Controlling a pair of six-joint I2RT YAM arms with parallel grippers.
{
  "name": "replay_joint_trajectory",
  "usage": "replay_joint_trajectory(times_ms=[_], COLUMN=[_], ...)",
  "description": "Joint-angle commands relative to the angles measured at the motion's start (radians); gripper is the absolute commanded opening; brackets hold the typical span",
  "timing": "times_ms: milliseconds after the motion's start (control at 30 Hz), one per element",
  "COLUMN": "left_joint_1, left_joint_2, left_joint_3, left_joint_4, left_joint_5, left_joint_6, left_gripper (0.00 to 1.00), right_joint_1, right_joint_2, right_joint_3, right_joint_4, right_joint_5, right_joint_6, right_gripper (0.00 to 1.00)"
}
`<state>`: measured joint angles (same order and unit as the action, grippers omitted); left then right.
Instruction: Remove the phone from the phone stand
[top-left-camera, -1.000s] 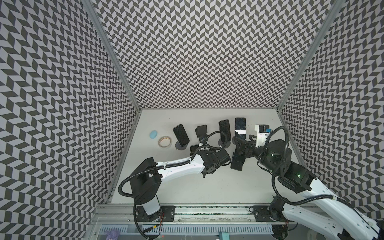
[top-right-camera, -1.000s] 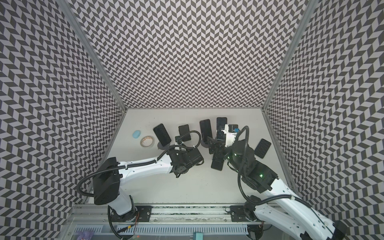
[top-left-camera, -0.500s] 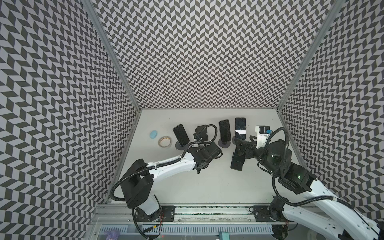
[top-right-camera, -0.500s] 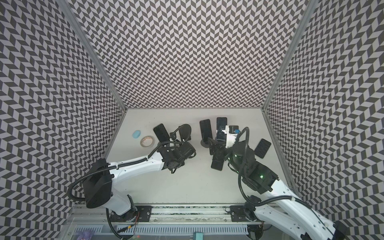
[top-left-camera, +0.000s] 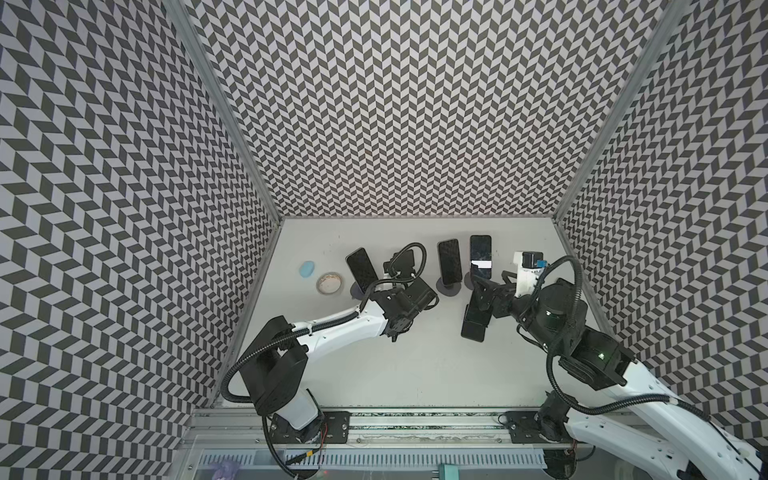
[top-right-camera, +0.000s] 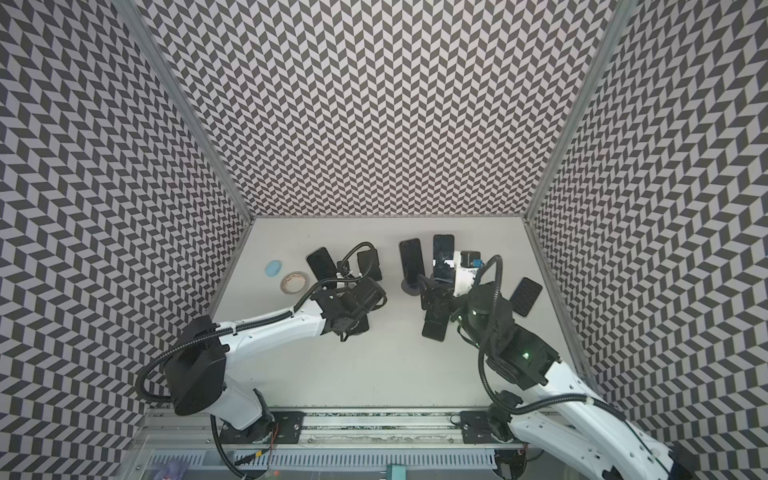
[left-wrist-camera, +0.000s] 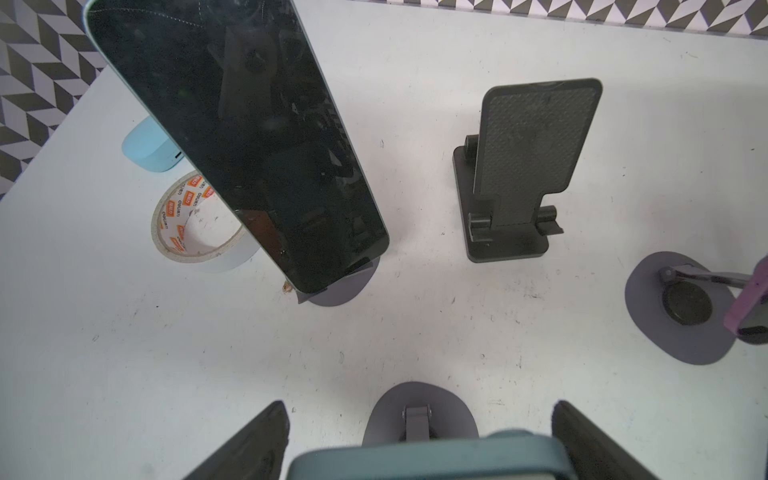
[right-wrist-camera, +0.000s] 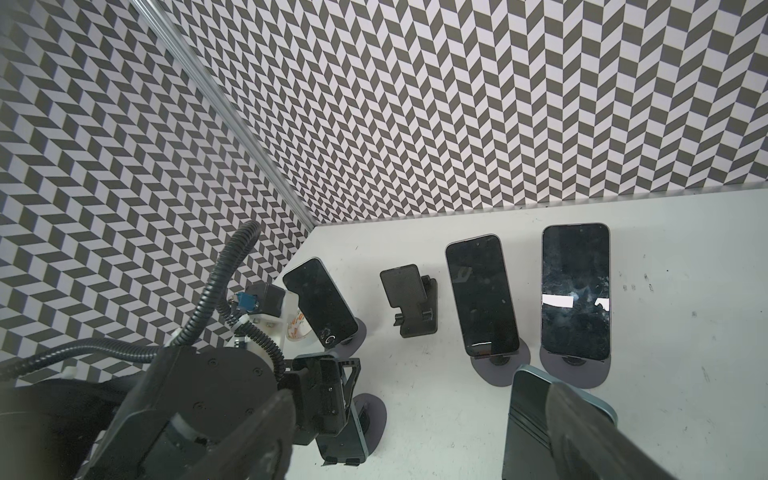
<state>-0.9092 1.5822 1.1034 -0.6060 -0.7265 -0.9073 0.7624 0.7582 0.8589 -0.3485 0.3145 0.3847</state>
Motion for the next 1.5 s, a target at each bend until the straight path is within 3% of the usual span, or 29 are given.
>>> replay_joint_trajectory(times_ms=[0, 467, 900, 1467], left_joint_1=[0.007, 0.020, 0.024, 0.026], left_joint_2=[0.002, 0.035, 0.035, -0.005], left_joint_3=[-0.008, -0.007, -0.018, -0.035], left_joint_4=[0.035, 0.046, 0.061, 0.089], left_joint_5=[-0.006, 0.006, 0.023, 0.045], left_joint_6=[0.023, 0.023, 0.033, 0.044], left_gripper=[0.97, 0.85, 0.68, 0.55], right_joint_1=[-0.005, -0.012, -0.015, -0.017], right_joint_2=[0.003, 0.005, 0.002, -0.015], right_joint_3=[-0.008, -0.018, -0.018, -0.019], right_joint_4=[0.035, 0.048, 0.045, 0.032], right_joint_5=[0.009, 0.005, 0.001, 0.002], right_joint_6=[-0.004, -0.008, -0.013, -0.019], right_gripper=[0.92, 0.92, 0.92, 0.91])
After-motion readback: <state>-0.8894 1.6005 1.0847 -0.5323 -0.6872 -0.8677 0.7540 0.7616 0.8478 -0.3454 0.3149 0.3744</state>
